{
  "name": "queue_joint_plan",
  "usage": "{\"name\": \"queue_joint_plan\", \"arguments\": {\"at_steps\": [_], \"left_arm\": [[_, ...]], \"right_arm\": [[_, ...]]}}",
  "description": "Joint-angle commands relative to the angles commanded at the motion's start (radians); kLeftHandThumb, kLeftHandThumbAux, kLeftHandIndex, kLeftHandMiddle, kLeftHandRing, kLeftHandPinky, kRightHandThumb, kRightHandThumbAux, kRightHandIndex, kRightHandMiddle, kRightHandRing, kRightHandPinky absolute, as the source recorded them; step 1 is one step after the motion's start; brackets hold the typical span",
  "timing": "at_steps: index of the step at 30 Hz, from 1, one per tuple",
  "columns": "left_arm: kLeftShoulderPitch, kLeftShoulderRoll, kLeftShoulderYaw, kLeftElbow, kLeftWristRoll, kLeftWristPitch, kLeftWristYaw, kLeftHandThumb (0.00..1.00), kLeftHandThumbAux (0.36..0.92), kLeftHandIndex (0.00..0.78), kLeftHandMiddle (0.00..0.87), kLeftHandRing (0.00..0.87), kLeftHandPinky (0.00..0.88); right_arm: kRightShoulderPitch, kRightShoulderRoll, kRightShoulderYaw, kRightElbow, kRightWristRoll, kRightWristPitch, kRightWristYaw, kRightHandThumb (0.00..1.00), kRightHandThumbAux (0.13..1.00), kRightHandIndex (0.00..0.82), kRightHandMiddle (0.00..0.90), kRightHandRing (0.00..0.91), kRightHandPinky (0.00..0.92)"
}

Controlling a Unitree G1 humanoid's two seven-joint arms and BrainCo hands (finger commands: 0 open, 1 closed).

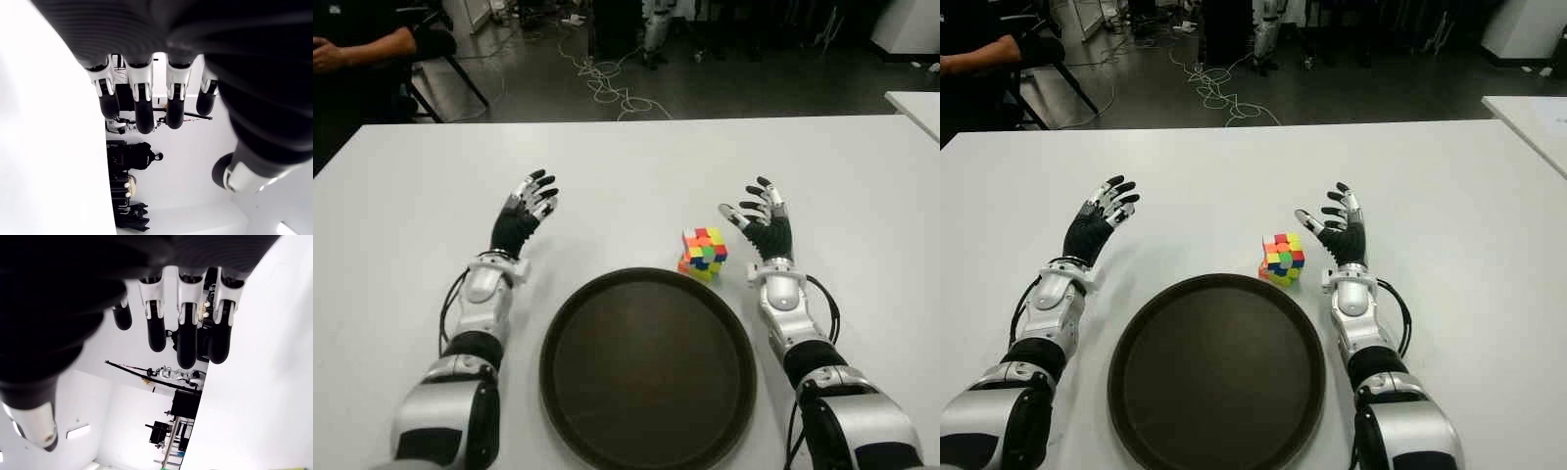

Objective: Pick up the Rubik's Cube and put it in the plate

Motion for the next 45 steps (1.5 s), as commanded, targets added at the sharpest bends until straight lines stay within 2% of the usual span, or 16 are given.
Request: {"name": "queue_joint_plan", "arguments": {"at_steps": [21, 31, 38, 45], "left_arm": [[0.002, 0.001, -0.004, -0.003, 0.004, -0.001, -0.001, 0.037, 0.634, 0.082, 0.155, 0.132, 0.113], [0.005, 0.004, -0.005, -0.004, 0.007, 0.000, 0.003, 0.047, 0.648, 0.096, 0.171, 0.148, 0.133], [0.007, 0.005, -0.003, -0.005, 0.004, -0.001, -0.001, 0.042, 0.653, 0.101, 0.172, 0.145, 0.121], [0.008, 0.006, 0.000, -0.005, 0.000, -0.002, -0.009, 0.027, 0.643, 0.091, 0.163, 0.137, 0.113]], "right_arm": [[0.001, -0.006, -0.004, 0.001, 0.001, -0.008, -0.002, 0.076, 0.625, 0.142, 0.238, 0.292, 0.349], [-0.011, -0.028, -0.031, -0.003, 0.026, -0.013, -0.003, 0.051, 0.631, 0.129, 0.227, 0.280, 0.337], [-0.012, -0.042, -0.044, -0.015, 0.017, -0.038, -0.022, 0.014, 0.631, 0.137, 0.216, 0.242, 0.271], [-0.006, -0.070, -0.028, -0.016, -0.038, -0.117, -0.095, 0.001, 0.627, 0.127, 0.195, 0.196, 0.197]]}}
